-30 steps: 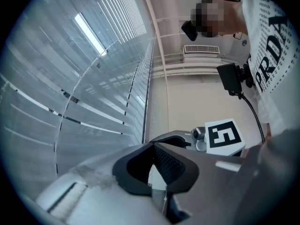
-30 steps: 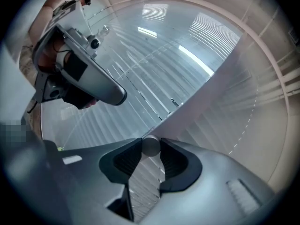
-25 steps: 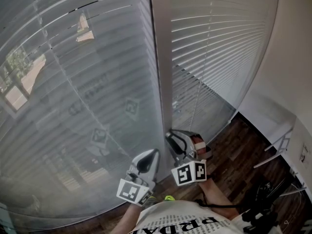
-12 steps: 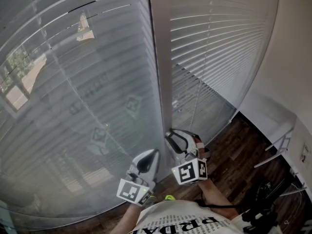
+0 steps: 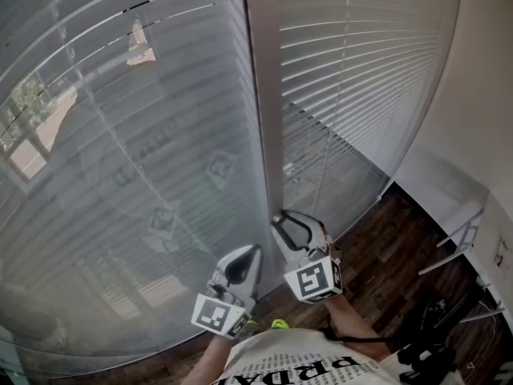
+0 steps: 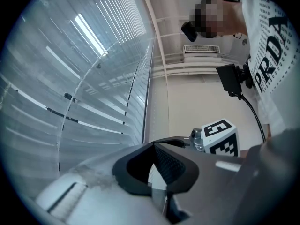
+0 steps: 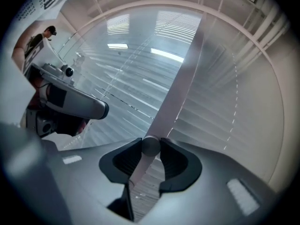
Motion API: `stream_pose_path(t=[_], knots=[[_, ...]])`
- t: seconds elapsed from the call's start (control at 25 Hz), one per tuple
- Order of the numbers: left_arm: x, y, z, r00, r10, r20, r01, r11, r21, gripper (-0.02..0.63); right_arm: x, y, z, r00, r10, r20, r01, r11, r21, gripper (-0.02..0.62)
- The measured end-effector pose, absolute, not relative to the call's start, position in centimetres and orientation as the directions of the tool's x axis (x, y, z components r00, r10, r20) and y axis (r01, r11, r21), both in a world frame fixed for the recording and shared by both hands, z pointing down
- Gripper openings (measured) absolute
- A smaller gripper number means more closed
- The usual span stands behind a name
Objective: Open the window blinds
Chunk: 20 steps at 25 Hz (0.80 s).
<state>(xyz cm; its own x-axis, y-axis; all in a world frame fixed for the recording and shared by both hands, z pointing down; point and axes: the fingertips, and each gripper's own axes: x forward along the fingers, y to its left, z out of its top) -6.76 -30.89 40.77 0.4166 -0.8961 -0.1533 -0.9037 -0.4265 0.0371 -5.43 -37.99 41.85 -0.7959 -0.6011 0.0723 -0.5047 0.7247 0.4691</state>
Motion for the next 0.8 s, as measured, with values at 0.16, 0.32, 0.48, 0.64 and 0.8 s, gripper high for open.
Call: stream_pose_path(t=[0.16, 0.32, 0.48, 0.64, 0.8], knots=[[-6.89, -30.84, 41.07, 0.407, -0.905, -0.126, -0.909, -0.415, 0.039, -0.009, -5.41, -38.0, 41.8, -0.801, -0.595, 0.061, -0.524, 0.748, 0.408, 0.124], [-6.78, -30.73, 41.07, 0.411, -0.901, -0.135, -0.907, -0.42, 0.038, -0.009, -5.16, -38.14, 41.51, -0.807, -0.59, 0.026, -0.554, 0.771, 0.315, 0.124], [-6.59, -30.56, 41.02, 0.416, -0.898, -0.141, -0.903, -0.426, 0.049, -0.009, -5.14, -38.21, 41.25, -0.808, -0.589, 0.003, -0.575, 0.79, 0.212, 0.124], [-6.4, -30.49, 40.98, 0.426, -0.892, -0.149, -0.898, -0.437, 0.048, -0.009, -4.95, -38.34, 41.76, -0.813, -0.583, -0.007, -0.577, 0.803, 0.147, 0.124], [-6.36, -30.45, 41.11, 0.427, -0.893, -0.141, -0.898, -0.437, 0.047, -0.009, -4.88, -38.43, 41.72, -0.811, -0.584, -0.018, -0.583, 0.807, 0.089, 0.124]])
